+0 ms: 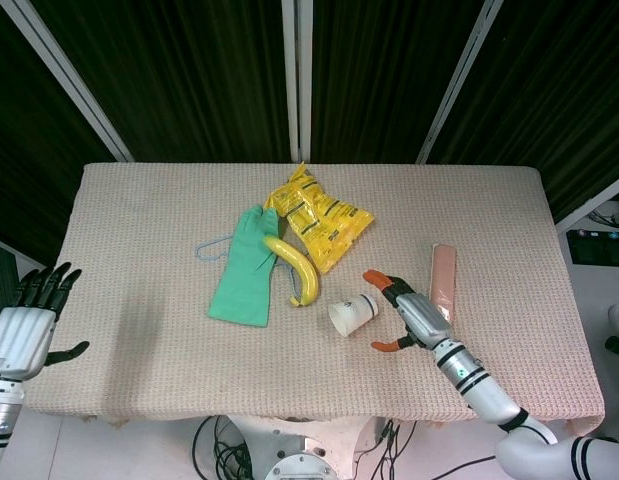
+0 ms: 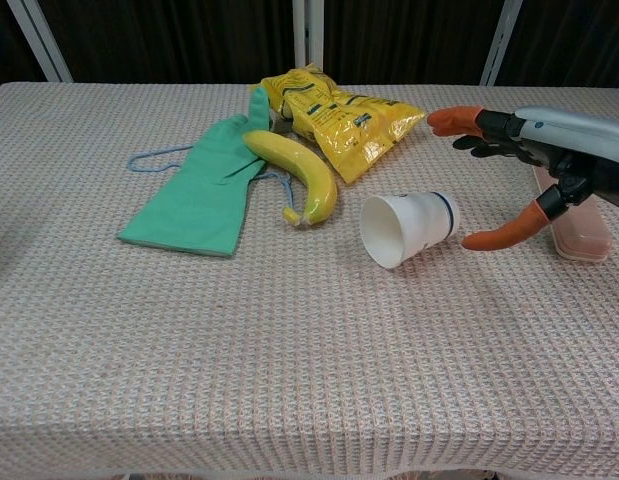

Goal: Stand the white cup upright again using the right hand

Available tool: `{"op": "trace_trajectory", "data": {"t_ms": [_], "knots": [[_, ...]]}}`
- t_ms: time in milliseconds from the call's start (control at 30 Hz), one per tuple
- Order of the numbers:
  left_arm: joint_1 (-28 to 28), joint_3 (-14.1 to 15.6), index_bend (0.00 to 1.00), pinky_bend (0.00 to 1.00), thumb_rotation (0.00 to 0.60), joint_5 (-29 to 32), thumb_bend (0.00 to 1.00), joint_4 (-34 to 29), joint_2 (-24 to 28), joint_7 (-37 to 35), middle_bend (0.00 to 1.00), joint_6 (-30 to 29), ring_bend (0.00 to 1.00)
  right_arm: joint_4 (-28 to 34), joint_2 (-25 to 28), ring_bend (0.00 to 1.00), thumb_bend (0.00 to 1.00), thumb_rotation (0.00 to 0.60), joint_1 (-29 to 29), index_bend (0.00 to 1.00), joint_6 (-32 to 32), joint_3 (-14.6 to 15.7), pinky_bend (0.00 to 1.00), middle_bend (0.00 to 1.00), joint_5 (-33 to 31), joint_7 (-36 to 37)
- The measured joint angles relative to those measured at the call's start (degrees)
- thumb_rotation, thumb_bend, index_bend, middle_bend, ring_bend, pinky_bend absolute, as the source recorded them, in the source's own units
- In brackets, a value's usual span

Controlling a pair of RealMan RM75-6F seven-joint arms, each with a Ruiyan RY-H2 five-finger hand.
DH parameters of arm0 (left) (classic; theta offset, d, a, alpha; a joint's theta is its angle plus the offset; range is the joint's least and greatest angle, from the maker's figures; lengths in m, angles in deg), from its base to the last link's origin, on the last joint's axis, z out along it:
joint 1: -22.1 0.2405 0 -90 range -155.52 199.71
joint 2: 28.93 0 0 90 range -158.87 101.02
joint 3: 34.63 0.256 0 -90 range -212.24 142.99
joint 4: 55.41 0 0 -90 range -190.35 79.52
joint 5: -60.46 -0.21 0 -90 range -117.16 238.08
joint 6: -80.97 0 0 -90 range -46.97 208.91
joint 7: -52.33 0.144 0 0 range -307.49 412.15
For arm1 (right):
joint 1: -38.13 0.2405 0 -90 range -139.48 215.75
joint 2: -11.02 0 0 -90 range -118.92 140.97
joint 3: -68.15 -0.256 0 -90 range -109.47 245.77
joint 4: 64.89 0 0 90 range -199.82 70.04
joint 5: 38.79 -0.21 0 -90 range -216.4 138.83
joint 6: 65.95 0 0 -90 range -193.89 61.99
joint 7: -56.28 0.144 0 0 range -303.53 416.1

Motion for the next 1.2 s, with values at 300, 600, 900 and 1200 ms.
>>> {"op": "trace_trajectory", "data": {"t_ms": [300,600,900,1200], "knots": [[-0.19,-0.12,0.0,0.0,0.6,0.47,0.04,0.11,-0.23,0.36,0.0,0.34,0.0,0.94,-0.48,0.0,0.0,0.6,1.25,0.0,-2.15,0.23,0.0,0.05,-0.06,-28.47],[-0.08,-0.17,0.0,0.0,0.6,0.56,0.04,0.32,0.01,-0.36,0.0,0.15,0.0,-1.34,-10.86,0.0,0.02,0.6,4.24,0.0,-3.74,-1.51,0.0,0.12,-7.87,-48.4],[-0.21,-0.16,0.0,0.0,0.6,0.62,0.04,0.37,0.06,-0.45,0.0,0.4,0.0,-2.37,-14.2,0.0,0.03,0.6,6.32,0.09,-4.42,-2.14,0.0,0.25,-10.79,-53.11],[-0.2,-0.1,0.0,0.0,0.6,0.59,0.04,0.28,0.1,-0.44,0.0,0.42,0.0,-2.76,-15.09,0.0,0.05,0.6,6.99,0.18,-4.29,-0.85,0.0,0.28,-10.84,-53.15]]}}
